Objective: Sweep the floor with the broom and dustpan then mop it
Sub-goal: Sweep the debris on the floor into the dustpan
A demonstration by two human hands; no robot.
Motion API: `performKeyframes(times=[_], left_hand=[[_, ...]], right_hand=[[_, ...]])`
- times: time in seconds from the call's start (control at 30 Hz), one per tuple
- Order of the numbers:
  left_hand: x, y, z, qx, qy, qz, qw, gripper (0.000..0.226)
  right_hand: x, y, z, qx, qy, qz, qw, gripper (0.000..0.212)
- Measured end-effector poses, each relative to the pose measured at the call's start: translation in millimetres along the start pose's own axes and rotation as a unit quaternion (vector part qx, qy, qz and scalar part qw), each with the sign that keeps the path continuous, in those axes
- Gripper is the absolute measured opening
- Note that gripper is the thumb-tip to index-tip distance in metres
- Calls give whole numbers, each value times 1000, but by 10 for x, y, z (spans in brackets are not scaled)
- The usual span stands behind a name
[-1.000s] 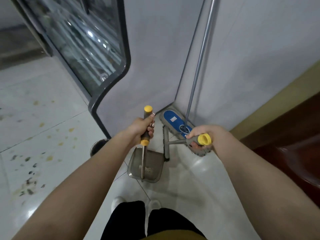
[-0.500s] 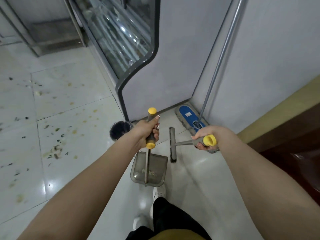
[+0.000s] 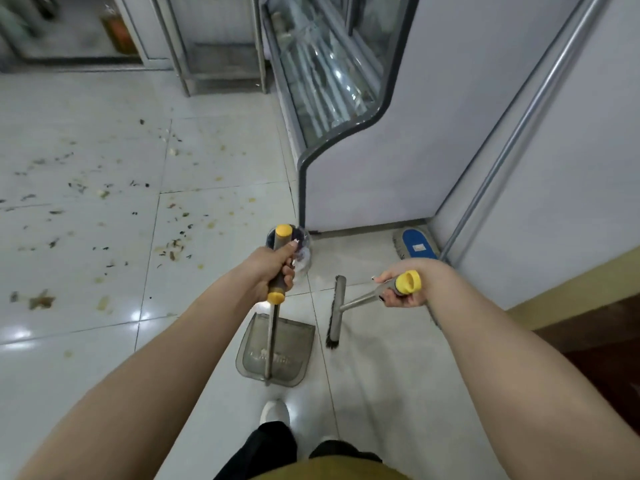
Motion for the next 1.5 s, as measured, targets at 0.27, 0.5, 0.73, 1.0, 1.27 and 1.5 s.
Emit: performKeyframes(times=[0.27, 0.5, 0.73, 1.0, 1.27, 1.5], left_hand=[[-614, -642, -341, 36, -29, 92, 995, 30], [-1274, -1155, -558, 75, -95, 160, 980, 33], [-2186, -1632, -606, 92, -166, 205, 960, 30], [-3330, -2083, -442, 108, -226, 226, 941, 30], [-4303, -2416, -289, 142, -302, 227, 915, 33], [-5099, -2474, -30, 179, -348, 256, 884, 31]], right_hand=[[502, -77, 156, 30, -164, -59, 984, 21], [1331, -79, 45, 21, -248, -107, 963, 16], [2338, -54, -194, 16, -327, -110, 939, 22], [3599, 97, -434, 34, -308, -108, 944, 24], [4717, 214, -600, 3, -291, -114, 950, 18], [5608, 290, -973, 0, -320, -128, 939, 20]])
Point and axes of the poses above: each hand's wrist, its own y-axis towards the middle knuckle, its own x-axis out of the palm, z = x × y, the point moved 10 cm from there along y, towards the middle knuckle, and after that the axes turned 5 degrees about -z, right-handed, at the moved point
